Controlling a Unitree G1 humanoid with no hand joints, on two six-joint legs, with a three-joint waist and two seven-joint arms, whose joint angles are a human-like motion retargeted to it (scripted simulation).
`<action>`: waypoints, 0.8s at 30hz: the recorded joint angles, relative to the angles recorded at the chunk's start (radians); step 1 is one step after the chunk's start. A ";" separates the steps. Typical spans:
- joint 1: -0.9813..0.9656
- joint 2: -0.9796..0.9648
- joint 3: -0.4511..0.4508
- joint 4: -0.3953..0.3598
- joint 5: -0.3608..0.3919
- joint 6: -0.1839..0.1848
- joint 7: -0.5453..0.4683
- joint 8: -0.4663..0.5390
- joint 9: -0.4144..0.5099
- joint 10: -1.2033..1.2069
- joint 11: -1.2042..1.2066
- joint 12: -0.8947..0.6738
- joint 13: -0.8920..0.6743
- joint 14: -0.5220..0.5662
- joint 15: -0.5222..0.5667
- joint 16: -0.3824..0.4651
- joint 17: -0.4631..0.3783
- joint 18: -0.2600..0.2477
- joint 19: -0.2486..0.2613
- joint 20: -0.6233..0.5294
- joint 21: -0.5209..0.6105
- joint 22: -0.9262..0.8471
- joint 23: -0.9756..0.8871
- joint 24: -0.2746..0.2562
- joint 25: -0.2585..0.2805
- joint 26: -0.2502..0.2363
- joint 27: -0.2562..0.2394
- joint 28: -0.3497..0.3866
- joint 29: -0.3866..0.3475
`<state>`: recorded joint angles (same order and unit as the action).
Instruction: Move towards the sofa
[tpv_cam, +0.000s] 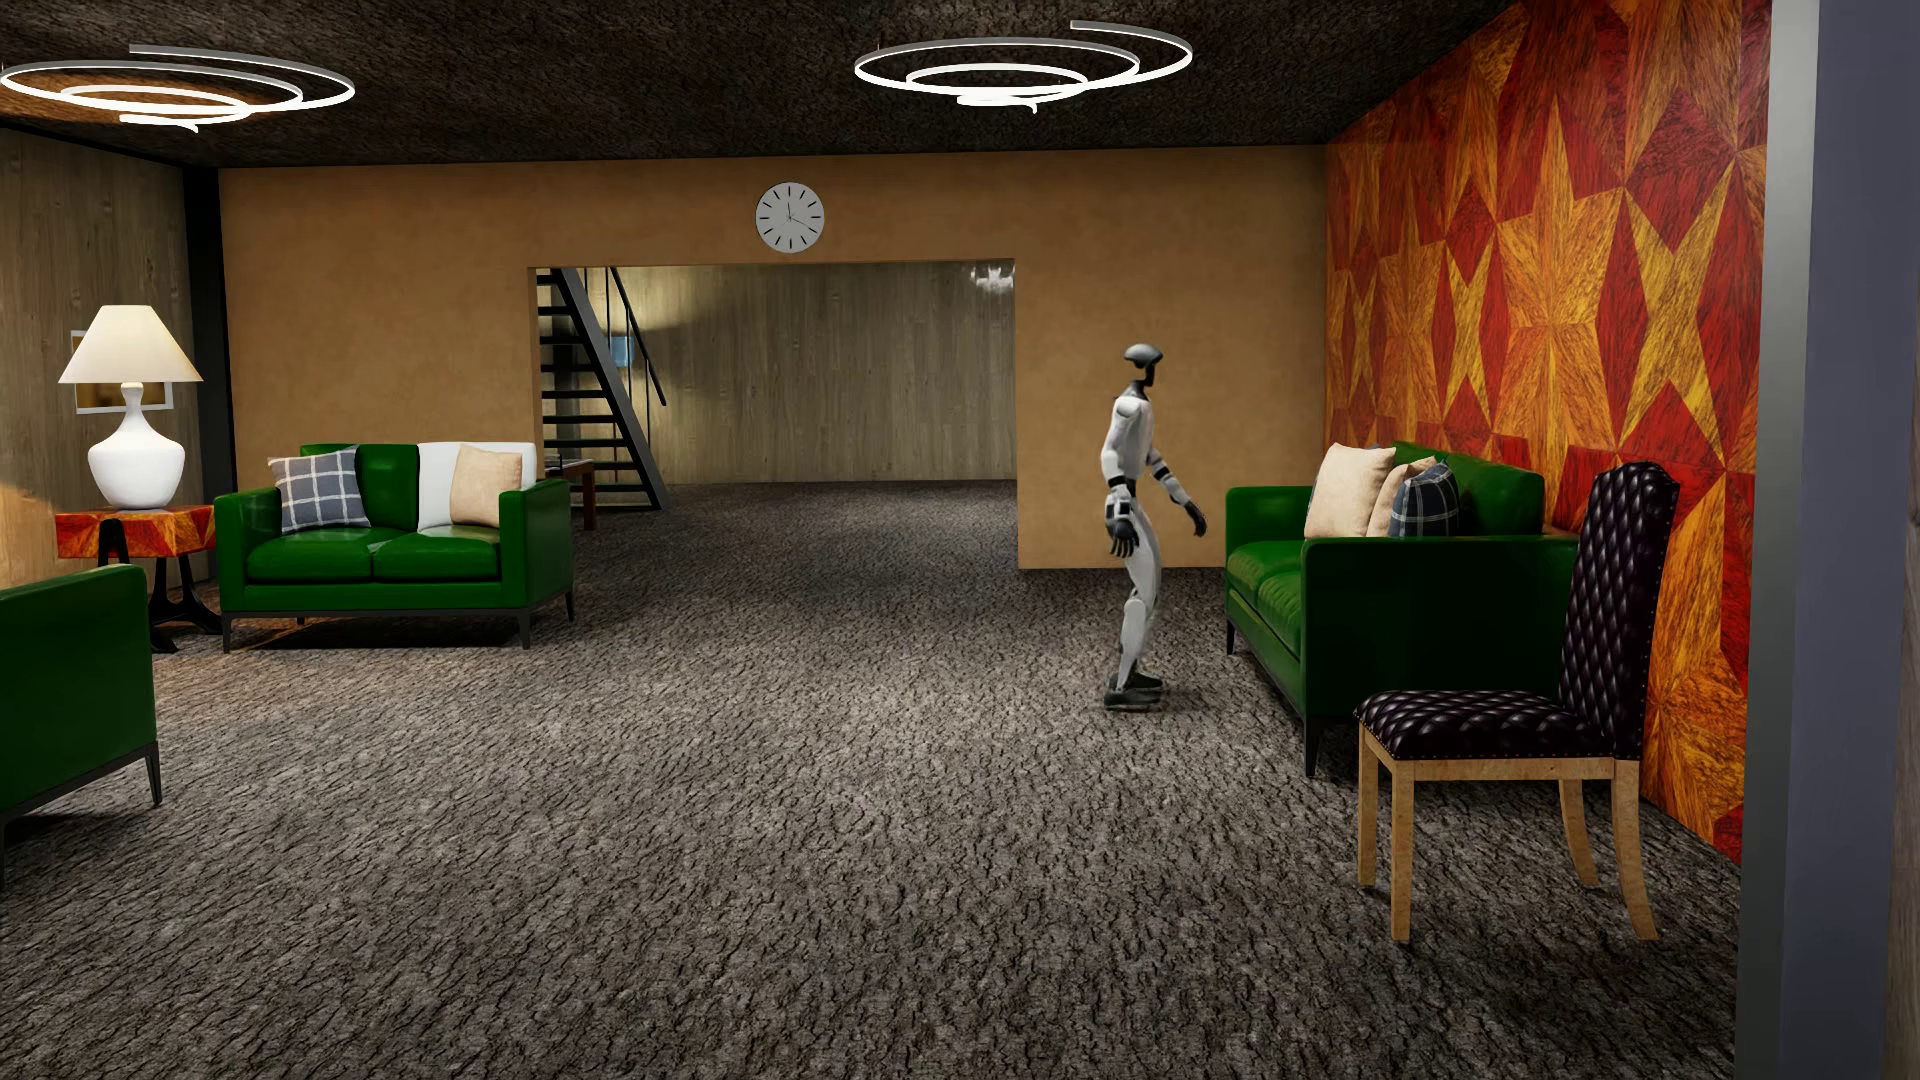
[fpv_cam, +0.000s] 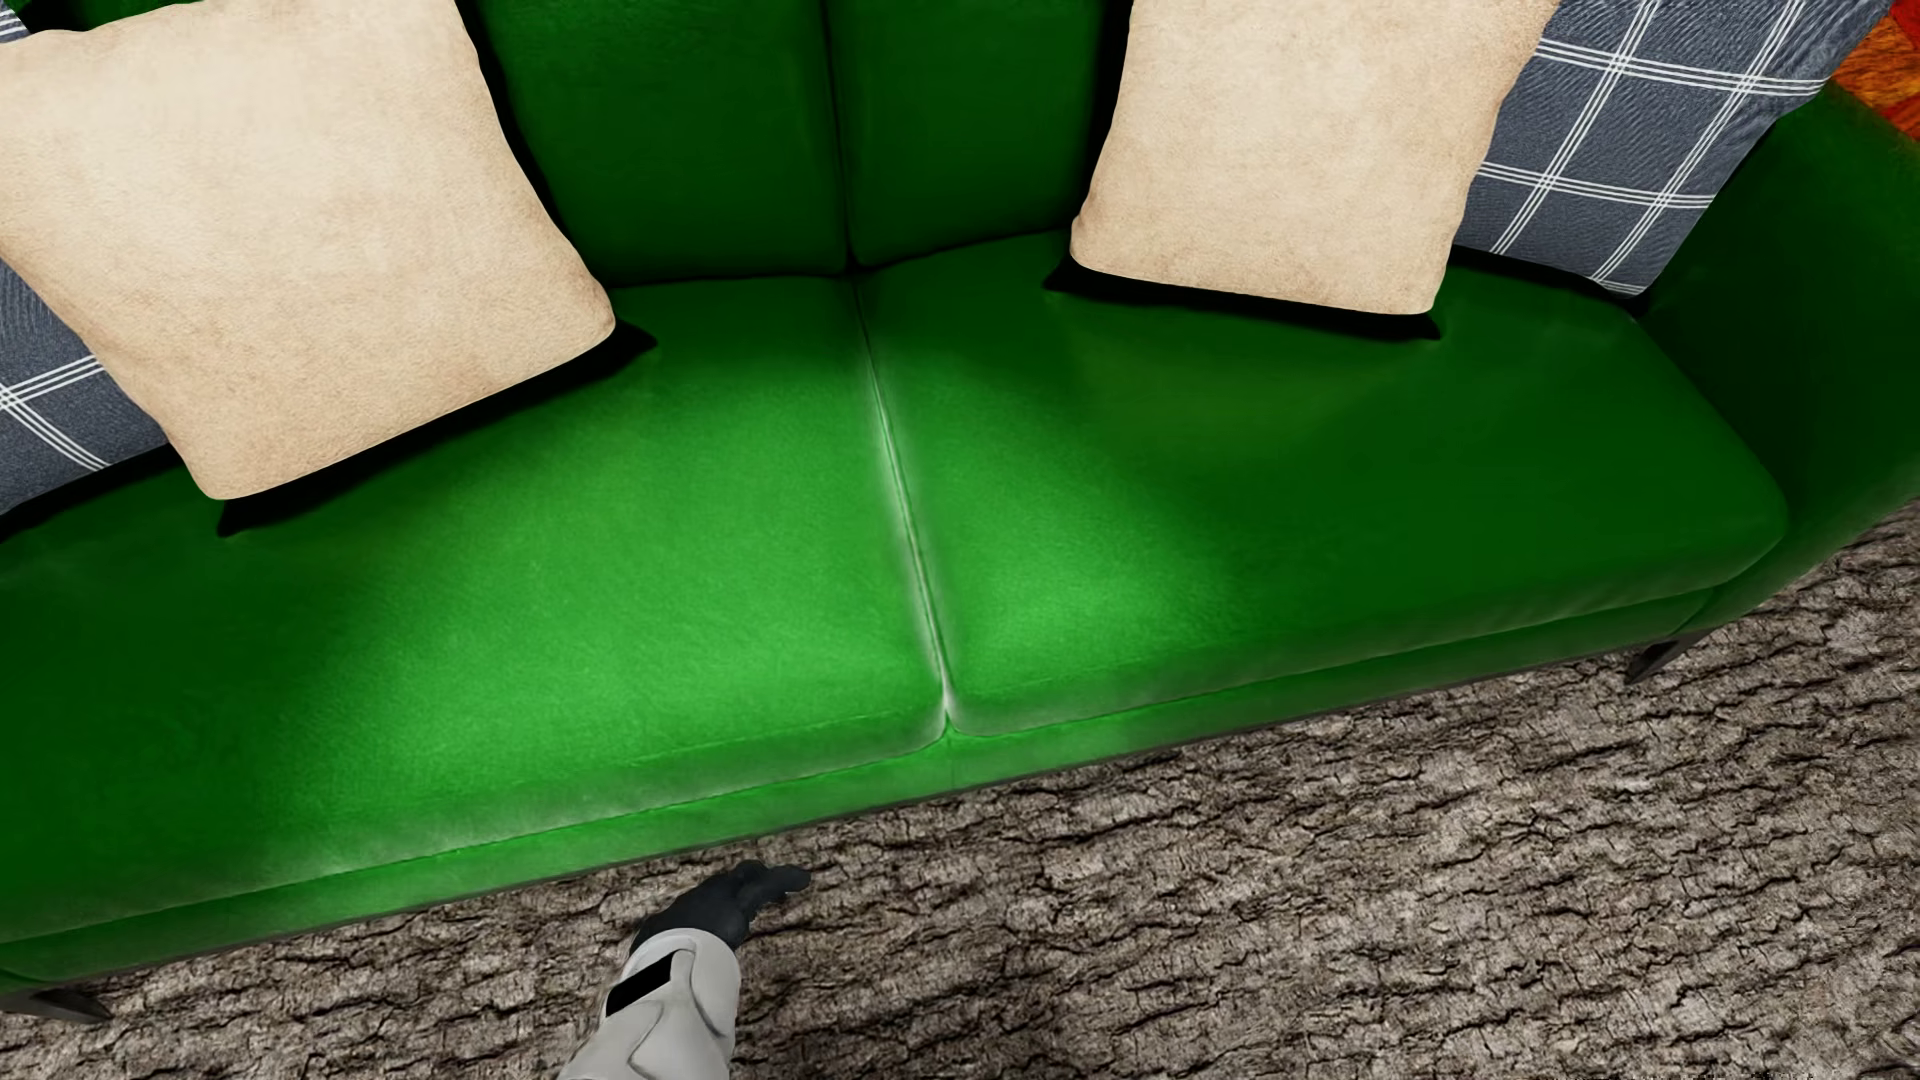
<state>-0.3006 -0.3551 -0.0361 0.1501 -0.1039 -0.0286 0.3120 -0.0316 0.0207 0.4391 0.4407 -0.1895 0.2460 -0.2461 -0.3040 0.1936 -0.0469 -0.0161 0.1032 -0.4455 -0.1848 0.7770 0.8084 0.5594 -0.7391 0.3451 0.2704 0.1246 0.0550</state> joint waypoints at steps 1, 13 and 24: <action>0.007 0.016 0.002 0.017 0.016 0.002 0.003 0.000 -0.003 0.002 -0.019 0.022 -0.014 -0.003 0.006 -0.010 -0.008 -0.006 -0.003 0.011 -0.004 0.020 -0.027 -0.014 0.000 0.009 -0.010 0.000 -0.010; 0.065 0.124 0.019 0.069 0.078 0.031 -0.060 -0.075 -0.030 -0.056 -0.108 0.279 -0.075 0.016 0.001 -0.045 0.019 -0.062 -0.053 -0.041 -0.031 0.094 -0.140 -0.128 0.095 0.023 -0.076 -0.001 -0.131; 0.033 0.141 0.015 0.027 0.039 0.045 -0.166 -0.178 -0.026 -0.057 -0.087 0.162 -0.069 0.028 -0.034 -0.011 0.036 -0.070 -0.066 -0.126 0.017 0.062 -0.021 -0.025 0.034 0.025 -0.021 -0.075 -0.062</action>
<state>-0.2678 -0.2138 -0.0209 0.1769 -0.0651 0.0166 0.1456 -0.2092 -0.0058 0.3826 0.3535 -0.0276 0.1771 -0.2182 -0.3377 0.1822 -0.0113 -0.0857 0.0370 -0.5719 -0.1679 0.8393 0.7870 0.5340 -0.7052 0.3701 0.2497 0.0497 -0.0074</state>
